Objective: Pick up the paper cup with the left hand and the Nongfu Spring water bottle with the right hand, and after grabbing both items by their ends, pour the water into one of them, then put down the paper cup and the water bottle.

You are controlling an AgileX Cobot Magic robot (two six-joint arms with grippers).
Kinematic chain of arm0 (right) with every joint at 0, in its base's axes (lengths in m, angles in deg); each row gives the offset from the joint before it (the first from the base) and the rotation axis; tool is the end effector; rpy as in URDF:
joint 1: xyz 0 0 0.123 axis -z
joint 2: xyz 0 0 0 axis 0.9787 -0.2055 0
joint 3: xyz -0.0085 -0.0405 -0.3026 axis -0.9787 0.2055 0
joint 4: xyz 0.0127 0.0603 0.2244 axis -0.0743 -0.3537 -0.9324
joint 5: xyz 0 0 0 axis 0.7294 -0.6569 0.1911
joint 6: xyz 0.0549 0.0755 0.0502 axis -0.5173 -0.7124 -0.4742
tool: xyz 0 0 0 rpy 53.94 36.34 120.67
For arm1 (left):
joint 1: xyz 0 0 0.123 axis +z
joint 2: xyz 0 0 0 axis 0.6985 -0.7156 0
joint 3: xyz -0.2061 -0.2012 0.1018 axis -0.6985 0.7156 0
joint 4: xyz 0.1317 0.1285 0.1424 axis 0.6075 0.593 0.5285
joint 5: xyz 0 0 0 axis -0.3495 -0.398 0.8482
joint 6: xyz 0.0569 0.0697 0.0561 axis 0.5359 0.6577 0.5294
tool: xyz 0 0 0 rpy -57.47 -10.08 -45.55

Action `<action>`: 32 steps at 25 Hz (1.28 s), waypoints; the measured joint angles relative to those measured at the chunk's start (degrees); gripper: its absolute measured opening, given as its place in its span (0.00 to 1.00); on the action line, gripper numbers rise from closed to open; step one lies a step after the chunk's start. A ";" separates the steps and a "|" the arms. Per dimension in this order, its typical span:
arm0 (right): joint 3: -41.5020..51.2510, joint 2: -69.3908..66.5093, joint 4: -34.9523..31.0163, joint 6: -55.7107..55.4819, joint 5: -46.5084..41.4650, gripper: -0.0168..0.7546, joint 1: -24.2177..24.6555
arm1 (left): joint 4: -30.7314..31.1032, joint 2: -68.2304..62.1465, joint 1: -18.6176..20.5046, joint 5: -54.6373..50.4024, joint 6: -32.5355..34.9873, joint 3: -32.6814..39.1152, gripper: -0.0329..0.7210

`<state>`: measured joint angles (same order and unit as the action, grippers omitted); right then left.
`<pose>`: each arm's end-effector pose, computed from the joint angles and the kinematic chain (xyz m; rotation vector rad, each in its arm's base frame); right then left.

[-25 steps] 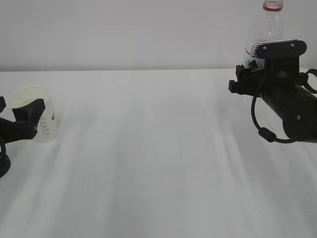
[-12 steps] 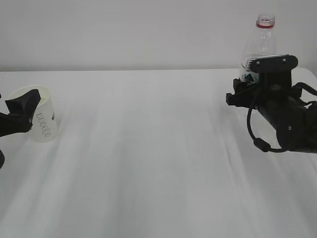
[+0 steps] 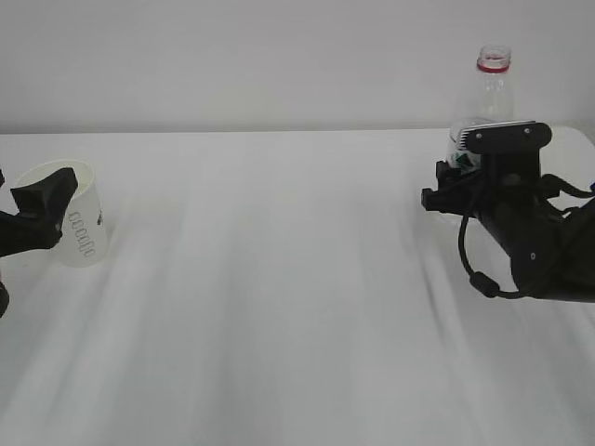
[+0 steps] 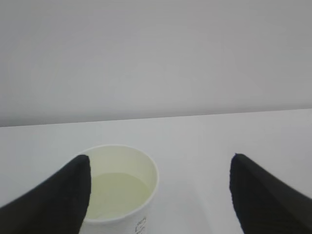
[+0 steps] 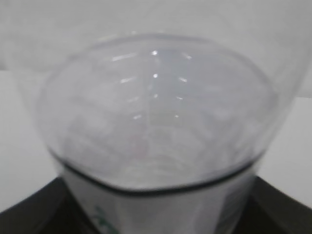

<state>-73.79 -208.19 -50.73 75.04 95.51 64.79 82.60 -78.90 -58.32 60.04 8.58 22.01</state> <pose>0.3914 0.0649 0.1434 -0.0785 1.8149 -0.1098 0.2494 -0.0535 0.2110 0.0765 1.6333 -0.1797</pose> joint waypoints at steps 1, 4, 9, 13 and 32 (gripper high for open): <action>-0.13 -0.40 0.00 -0.13 0.37 0.71 0.00 | 0.09 0.00 0.00 0.00 0.00 0.00 0.90; -0.13 -1.63 0.00 -1.01 1.47 0.71 0.00 | 0.22 0.00 0.00 0.00 0.00 0.00 0.89; -0.13 -2.09 0.00 -3.20 2.33 0.71 0.00 | 0.33 0.02 0.00 0.00 0.00 0.00 0.89; -0.13 -2.09 0.00 -3.62 2.41 0.71 0.00 | 0.57 0.02 0.00 0.00 0.00 0.00 0.88; -0.25 -4.69 0.00 -4.02 2.97 0.71 0.00 | 1.04 0.02 0.00 0.00 0.00 0.00 0.88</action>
<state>-74.04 -212.88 -50.73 71.02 98.48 64.79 83.64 -78.89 -58.32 60.04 8.58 22.01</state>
